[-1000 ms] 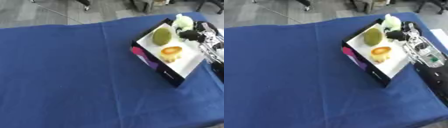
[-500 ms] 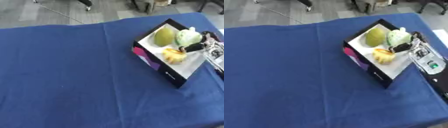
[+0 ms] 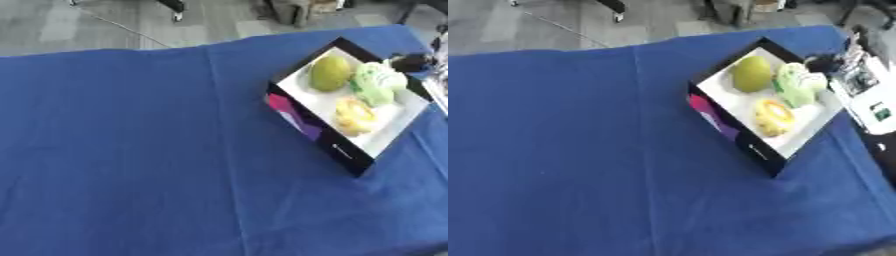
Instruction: Pick up the objects with one hand, pass them to the other hand, and then place them into the box on the other side of the table.
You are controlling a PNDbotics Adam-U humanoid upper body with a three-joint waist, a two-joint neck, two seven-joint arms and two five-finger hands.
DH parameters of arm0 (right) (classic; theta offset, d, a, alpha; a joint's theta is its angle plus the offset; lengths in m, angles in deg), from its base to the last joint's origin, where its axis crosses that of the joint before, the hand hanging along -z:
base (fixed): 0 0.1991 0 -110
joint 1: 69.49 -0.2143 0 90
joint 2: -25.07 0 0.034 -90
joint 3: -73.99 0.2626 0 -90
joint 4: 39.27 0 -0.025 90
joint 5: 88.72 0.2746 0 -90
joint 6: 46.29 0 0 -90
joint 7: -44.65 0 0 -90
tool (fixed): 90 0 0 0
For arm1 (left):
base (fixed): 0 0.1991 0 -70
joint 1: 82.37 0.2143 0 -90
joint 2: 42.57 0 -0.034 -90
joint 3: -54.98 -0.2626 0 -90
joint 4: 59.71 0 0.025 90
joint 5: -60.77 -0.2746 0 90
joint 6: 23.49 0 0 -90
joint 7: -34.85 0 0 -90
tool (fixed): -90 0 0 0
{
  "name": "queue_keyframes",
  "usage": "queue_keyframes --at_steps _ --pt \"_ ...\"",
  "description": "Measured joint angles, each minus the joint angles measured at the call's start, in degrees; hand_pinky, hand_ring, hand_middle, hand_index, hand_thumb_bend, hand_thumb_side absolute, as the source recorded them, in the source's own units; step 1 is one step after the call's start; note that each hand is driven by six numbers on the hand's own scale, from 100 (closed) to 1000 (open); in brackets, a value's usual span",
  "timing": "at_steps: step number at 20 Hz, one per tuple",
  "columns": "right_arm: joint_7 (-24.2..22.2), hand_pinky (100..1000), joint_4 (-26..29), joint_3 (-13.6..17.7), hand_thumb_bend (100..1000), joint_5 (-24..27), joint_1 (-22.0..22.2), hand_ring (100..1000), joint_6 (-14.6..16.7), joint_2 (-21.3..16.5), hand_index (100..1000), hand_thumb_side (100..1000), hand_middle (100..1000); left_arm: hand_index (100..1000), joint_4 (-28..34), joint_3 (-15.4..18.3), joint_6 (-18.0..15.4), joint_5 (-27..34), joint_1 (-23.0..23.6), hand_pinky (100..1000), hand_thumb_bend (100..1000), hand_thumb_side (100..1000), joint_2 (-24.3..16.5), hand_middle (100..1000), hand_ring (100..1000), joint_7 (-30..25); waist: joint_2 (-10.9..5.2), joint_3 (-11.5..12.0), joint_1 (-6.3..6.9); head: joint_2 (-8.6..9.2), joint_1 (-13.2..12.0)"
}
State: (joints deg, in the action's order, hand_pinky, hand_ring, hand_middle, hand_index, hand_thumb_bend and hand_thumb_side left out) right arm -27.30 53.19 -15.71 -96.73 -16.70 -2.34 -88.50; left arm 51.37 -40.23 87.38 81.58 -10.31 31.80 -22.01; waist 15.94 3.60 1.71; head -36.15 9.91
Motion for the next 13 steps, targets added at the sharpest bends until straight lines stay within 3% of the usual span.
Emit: queue_keyframes --at_steps 1,2,3,5,8,10,13 --pt "0.8 728 2.7 0.3 100 1.3 0.1 899 0.8 0.0 993 389 857 775 0.0 0.0 0.0 -0.1 0.1 787 174 801 0.0 636 669 0.0 0.0 0.0 -0.04 0.0 -0.2" --pt "1.5 727 5.2 0.5 100 2.7 0.1 897 1.5 0.0 990 417 856 775 0.0 0.0 0.0 -0.1 0.1 787 174 800 0.0 636 669 0.1 0.0 0.0 -0.06 0.0 -0.3" --pt "2.3 712 7.6 0.8 100 4.3 0.1 882 2.3 0.0 975 648 850 774 0.0 0.1 -0.1 -0.1 0.2 787 172 799 0.0 635 668 0.1 0.0 0.0 -0.06 0.0 -0.4" --pt "4.9 687 12.0 1.5 100 8.0 -0.1 839 4.9 0.4 939 625 821 772 0.0 0.2 -0.2 -0.1 0.3 786 170 798 0.1 632 665 0.2 0.0 0.0 -0.08 0.0 -0.8" --pt "11.4 674 16.7 1.6 100 15.3 -0.3 816 11.4 1.3 910 601 798 774 0.0 0.3 -0.6 -0.2 0.3 784 172 801 0.5 635 663 0.6 0.0 0.1 -0.12 0.0 -1.3" --pt "16.5 666 18.9 0.6 100 19.9 -0.7 804 16.5 2.2 897 495 788 783 0.0 0.4 -1.1 -0.2 0.2 783 177 802 1.0 650 668 1.0 0.0 0.4 -0.07 0.0 -1.6" --pt "22.2 662 20.0 -1.7 100 24.9 -1.2 802 22.2 4.8 898 487 789 798 0.0 0.6 -2.6 -0.2 -0.6 783 181 807 2.4 672 672 1.6 0.0 0.8 -0.02 0.0 -1.9"
